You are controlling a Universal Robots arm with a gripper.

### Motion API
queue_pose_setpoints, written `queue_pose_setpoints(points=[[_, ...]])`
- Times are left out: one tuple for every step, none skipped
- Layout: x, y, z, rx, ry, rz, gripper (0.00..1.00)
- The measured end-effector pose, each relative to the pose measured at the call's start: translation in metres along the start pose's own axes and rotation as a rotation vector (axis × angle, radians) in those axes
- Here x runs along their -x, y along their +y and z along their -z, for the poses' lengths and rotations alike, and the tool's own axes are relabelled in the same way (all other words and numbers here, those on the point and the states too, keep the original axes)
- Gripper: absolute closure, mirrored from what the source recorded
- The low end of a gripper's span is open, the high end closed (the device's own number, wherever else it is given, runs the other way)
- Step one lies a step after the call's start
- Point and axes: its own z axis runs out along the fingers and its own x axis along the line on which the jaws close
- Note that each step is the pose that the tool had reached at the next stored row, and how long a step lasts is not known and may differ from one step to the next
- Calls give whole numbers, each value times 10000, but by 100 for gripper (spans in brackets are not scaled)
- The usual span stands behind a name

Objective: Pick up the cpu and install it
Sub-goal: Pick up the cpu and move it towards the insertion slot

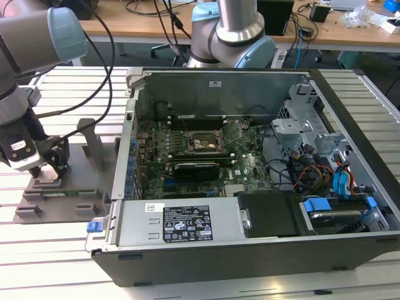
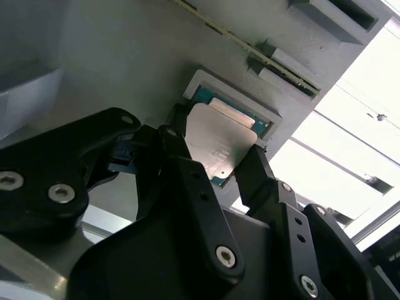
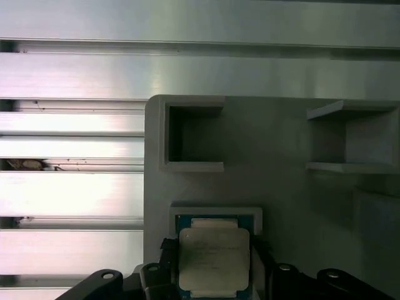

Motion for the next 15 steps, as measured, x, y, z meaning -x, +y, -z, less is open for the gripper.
queue_pose_setpoints(points=[[-11, 4, 1, 1, 1, -2, 44], [-22, 7, 0, 5, 0, -2, 44], [-23, 7, 0, 6, 0, -1, 44], [-23, 7, 0, 7, 0, 0, 44], [-23, 7, 0, 7, 0, 0, 44], [-24, 7, -1, 7, -2, -1, 44], [-25, 7, 0, 7, -1, -2, 44], [-25, 7, 0, 6, 0, -1, 44], [-25, 7, 0, 7, 0, -2, 44], [-25, 7, 0, 7, -1, -2, 45], [-26, 7, 0, 7, 0, -1, 45], [-27, 7, 0, 7, 0, -1, 45], [-27, 7, 0, 7, -2, -2, 45], [-27, 7, 6, 7, -1, -2, 45], [-27, 6, 18, 5, 1, -2, 45]])
